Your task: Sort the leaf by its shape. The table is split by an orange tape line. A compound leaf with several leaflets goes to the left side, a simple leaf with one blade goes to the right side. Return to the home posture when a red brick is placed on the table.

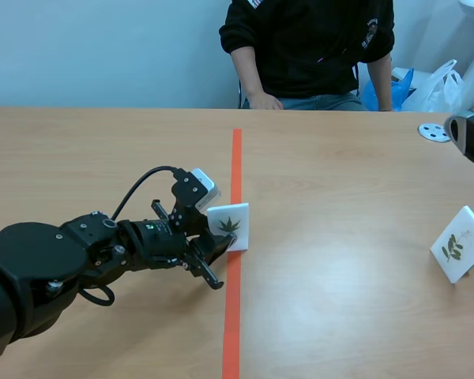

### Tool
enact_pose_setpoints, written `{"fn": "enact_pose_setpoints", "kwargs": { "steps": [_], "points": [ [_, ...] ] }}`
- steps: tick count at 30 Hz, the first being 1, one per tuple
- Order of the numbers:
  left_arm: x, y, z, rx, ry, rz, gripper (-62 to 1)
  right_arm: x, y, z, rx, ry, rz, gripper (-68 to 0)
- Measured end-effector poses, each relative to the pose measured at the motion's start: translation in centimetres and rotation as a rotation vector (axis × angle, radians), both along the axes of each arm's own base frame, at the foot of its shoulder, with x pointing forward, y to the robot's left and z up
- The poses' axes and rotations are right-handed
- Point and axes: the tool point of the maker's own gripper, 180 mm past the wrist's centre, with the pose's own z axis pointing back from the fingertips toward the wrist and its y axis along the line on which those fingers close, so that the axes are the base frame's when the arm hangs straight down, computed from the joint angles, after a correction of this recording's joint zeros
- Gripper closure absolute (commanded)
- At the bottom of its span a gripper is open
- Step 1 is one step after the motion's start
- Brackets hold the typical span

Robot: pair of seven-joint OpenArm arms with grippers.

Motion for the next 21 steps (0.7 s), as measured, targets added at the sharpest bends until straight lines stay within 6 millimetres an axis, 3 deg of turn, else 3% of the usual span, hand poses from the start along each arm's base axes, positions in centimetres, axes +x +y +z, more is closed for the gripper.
{"fn": "enact_pose_setpoints", "kwargs": {
  "steps": [10, 15, 21],
  "points": [
    [0.04, -0.05, 0.13, -0.006, -0.005, 0.0, -12.8, 0.01, -0.07, -0.1, -0.01, 0.001, -0.002, -55.1],
    [0.07, -0.1, 0.25, -0.012, -0.009, 0.0, -7.5, 0.01, -0.05, -0.04, -0.009, -0.001, -0.001, -55.1],
    [0.07, -0.1, 0.25, -0.012, -0.009, 0.0, -7.4, 0.01, -0.05, -0.04, -0.009, -0.001, -0.001, -55.1]
  ]
}}
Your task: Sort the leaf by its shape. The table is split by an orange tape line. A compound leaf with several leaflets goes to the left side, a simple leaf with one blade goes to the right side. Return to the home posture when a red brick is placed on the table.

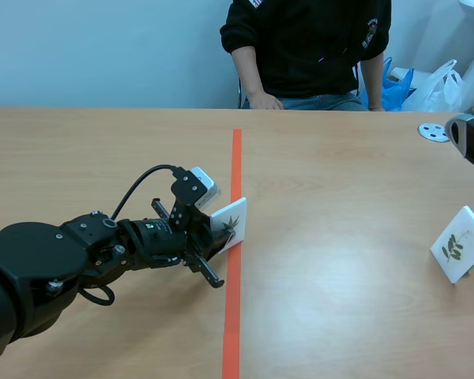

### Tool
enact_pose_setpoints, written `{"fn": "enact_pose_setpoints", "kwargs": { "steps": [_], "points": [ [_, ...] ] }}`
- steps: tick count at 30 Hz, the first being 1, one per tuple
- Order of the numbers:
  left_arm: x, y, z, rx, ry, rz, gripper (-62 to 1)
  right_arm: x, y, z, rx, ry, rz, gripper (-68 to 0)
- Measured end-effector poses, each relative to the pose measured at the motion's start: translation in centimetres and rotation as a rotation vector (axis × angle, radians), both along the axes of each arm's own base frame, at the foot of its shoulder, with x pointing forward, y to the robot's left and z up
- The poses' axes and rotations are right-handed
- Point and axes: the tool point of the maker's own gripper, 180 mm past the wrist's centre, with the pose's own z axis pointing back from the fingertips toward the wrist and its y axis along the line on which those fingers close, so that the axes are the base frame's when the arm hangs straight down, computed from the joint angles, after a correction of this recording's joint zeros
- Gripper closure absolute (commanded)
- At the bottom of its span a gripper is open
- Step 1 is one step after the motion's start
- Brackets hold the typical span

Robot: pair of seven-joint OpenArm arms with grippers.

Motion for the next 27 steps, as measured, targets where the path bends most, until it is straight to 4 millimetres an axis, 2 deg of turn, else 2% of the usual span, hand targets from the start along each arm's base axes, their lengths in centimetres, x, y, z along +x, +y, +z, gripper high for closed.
{"fn": "enact_pose_setpoints", "kwargs": {
  "steps": [7, 12, 15, 19, 27],
  "points": [
    [0.4, 0.3, 0.3, -0.01, -0.009, 0.018, -7.4, 0.0, 0.0, 0.0, 0.0, 0.0, 0.0, -55.1],
    [2.5, 1.6, 2.4, -0.067, -0.048, 0.107, -7.4, 0.0, 0.0, 0.0, 0.0, 0.0, 0.0, -55.1],
    [4.1, 3.2, 3.7, -0.075, -0.084, 0.171, -7.4, 0.0, 0.0, 0.0, 0.0, 0.0, 0.0, -55.1],
    [5.6, 6.8, 4.4, -0.053, -0.115, 0.253, -7.4, 0.0, 0.0, 0.0, 0.0, 0.0, -0.001, -55.1],
    [7.4, 17.3, 5.6, 0.067, -0.176, 0.429, -7.4, 0.0, 0.0, 0.0, 0.0, 0.0, 0.0, -55.1]
  ]
}}
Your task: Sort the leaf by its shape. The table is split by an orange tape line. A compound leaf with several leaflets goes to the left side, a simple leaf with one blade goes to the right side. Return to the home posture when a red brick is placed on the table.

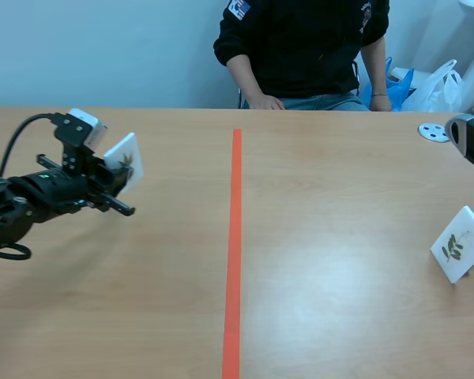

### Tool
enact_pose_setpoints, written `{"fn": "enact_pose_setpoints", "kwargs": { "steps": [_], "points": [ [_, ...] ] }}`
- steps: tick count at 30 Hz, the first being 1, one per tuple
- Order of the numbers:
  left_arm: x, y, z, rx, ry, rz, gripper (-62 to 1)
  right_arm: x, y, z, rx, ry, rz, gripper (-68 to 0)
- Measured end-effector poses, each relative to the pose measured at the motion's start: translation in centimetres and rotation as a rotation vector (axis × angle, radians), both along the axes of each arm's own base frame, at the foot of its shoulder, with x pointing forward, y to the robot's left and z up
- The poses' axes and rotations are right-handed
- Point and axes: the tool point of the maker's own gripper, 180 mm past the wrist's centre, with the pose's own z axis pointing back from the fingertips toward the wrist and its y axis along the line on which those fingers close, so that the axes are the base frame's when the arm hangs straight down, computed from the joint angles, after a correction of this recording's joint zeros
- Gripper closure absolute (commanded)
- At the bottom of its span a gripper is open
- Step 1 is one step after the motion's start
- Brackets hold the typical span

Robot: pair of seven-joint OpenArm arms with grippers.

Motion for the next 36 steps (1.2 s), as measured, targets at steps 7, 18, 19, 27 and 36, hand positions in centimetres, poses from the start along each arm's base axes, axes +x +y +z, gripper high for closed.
{"fn": "enact_pose_setpoints", "kwargs": {
  "steps": [7, 18, 19, 27, 36],
  "points": [
    [-0.3, 5.9, 0.5, 0.109, 0.009, 0.055, -7.4, 0.0, 0.0, 0.0, 0.0, 0.0, 0.0, -55.1],
    [-3.8, 10.8, -1.8, 0.212, 0.081, 0.098, -7.5, 0.0, 0.0, 0.0, 0.0, 0.0, 0.0, -55.1],
    [-3.9, 11.1, -1.8, 0.212, 0.082, 0.103, -7.5, 0.0, 0.0, 0.0, 0.0, 0.0, 0.0, -55.1],
    [-4.3, 11.8, -1.9, 0.173, 0.079, 0.157, -7.7, 0.0, 0.0, 0.1, 0.002, -0.003, 0.001, -55.1],
    [-6.6, 11.9, -4.2, 0.16, 0.142, 0.163, -12.2, 0.0, 0.0, 0.1, 0.003, -0.007, 0.002, -55.1]
  ]
}}
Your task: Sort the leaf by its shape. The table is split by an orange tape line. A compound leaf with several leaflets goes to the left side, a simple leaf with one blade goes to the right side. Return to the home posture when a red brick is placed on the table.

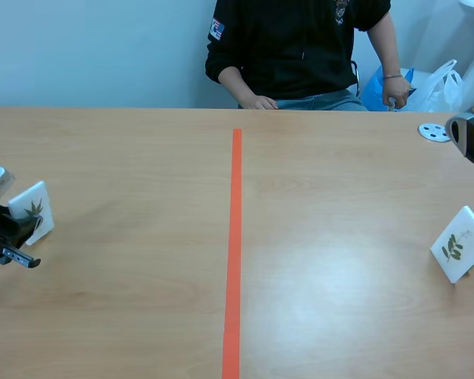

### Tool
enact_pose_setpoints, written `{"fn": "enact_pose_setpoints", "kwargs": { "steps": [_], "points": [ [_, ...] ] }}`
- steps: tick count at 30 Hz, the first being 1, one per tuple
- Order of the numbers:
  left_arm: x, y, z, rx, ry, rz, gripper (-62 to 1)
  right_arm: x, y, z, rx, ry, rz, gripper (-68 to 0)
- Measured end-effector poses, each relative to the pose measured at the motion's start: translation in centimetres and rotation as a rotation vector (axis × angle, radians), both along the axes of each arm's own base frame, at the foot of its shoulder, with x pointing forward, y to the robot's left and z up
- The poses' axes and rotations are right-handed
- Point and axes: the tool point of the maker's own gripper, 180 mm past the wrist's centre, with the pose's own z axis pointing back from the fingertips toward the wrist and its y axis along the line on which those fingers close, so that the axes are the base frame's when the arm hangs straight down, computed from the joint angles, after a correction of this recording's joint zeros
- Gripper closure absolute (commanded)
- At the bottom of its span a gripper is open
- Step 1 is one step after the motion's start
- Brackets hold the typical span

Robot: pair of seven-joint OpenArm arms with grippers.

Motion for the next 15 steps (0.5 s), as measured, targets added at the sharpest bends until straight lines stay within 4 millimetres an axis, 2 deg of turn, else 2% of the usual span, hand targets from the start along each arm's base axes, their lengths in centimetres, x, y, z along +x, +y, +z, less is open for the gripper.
{"fn": "enact_pose_setpoints", "kwargs": {
  "steps": [7, 12, 15],
  "points": [
    [0.07, 0.59, -0.16, -0.013, -0.015, 0.053, -13.4, 0.0, 0.0, 0.0, 0.0, 0.0, 0.0, -55.1],
    [0.19, 0.47, -0.12, -0.014, -0.023, 0.058, -30.0, 0.0, 0.0, 0.0, 0.0, 0.0, 0.0, -55.1],
    [0.21, 0.45, -0.08, -0.015, -0.026, 0.057, -37.3, 0.0, 0.0, 0.0, 0.0, 0.0, 0.0, -55.1]
  ]
}}
